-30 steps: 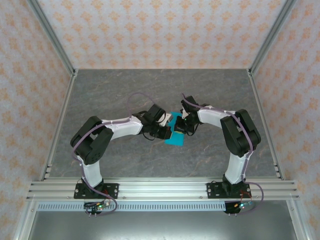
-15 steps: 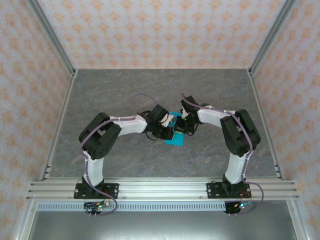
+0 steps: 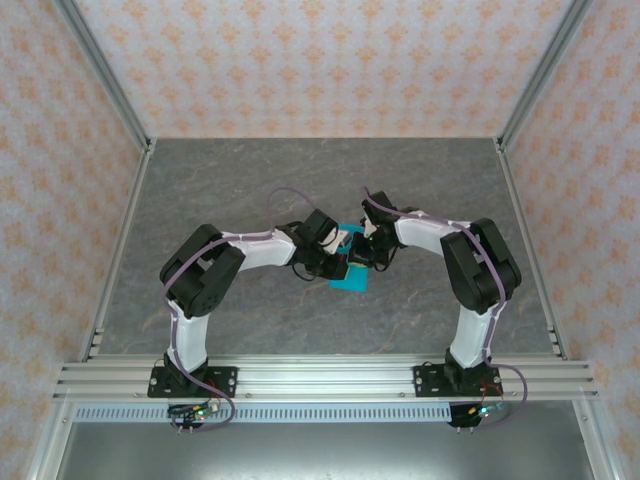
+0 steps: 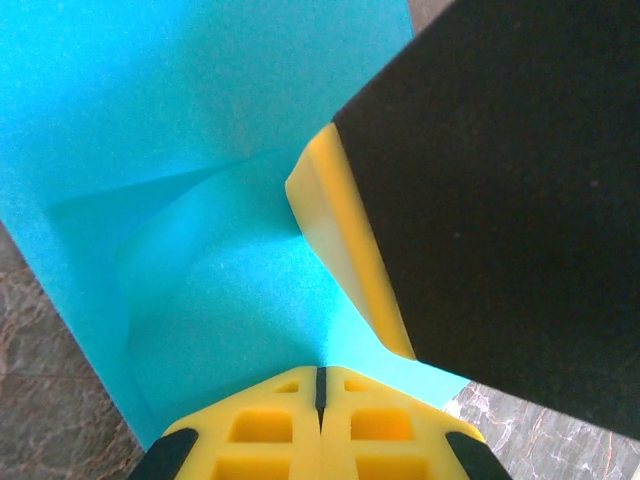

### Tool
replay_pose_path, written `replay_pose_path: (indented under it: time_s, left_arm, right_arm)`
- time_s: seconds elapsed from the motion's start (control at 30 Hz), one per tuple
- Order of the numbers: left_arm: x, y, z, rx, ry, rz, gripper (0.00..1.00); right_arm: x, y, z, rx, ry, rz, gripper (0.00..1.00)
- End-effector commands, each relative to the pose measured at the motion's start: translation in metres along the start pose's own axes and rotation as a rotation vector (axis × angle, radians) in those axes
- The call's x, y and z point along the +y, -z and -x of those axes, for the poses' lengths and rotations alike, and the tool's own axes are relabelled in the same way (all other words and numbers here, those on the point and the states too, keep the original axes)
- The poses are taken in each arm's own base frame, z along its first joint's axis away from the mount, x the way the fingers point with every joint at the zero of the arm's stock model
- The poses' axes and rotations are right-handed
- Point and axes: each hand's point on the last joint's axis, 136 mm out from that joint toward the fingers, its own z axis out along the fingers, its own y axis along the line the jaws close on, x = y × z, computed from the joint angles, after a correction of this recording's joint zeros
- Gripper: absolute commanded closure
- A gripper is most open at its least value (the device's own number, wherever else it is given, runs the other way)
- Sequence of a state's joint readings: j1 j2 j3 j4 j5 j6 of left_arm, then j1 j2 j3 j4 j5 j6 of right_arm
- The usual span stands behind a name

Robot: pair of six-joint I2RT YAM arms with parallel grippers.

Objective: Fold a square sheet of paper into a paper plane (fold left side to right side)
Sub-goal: Fold the triangle a second time at the center of the table.

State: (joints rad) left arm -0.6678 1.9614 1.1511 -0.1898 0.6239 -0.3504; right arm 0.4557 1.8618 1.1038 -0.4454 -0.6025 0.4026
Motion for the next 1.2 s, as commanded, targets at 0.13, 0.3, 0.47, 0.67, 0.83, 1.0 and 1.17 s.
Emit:
replay_pose_path:
  time_s: [0.13, 0.3, 0.47, 0.67, 0.83, 1.0, 1.17]
  left_arm:
    - [0.023, 0.002, -0.041, 0.075, 0.016, 0.08, 1.0]
    - [0.025, 0.017, -0.055, 0.081, 0.009, 0.1, 1.0]
    - [0.028, 0.023, -0.063, 0.085, 0.014, 0.113, 1.0]
    - [0.027, 0.036, -0.054, 0.022, 0.043, 0.113, 1.0]
    - [0.02, 0.063, -0.023, -0.114, 0.1, 0.061, 0.99]
    - [0.018, 0.079, 0.007, -0.226, 0.166, 0.024, 0.89]
    - [0.021, 0.096, 0.027, -0.326, 0.199, 0.045, 0.77]
  right_arm:
    - [-0.029, -0.008, -0.012, 0.05, -0.03, -0.124, 0.89]
    - [-0.029, -0.008, -0.011, 0.049, -0.028, -0.123, 0.89]
    - [-0.029, -0.008, -0.011, 0.049, -0.027, -0.121, 0.89]
    - [-0.018, -0.001, -0.007, 0.025, -0.008, -0.082, 0.89]
    - [0.01, 0.025, 0.009, -0.087, 0.03, 0.011, 0.81]
    - [0.01, 0.062, 0.019, -0.227, 0.039, 0.015, 0.55]
    - [-0.007, 0.065, 0.011, -0.217, -0.037, 0.095, 0.44]
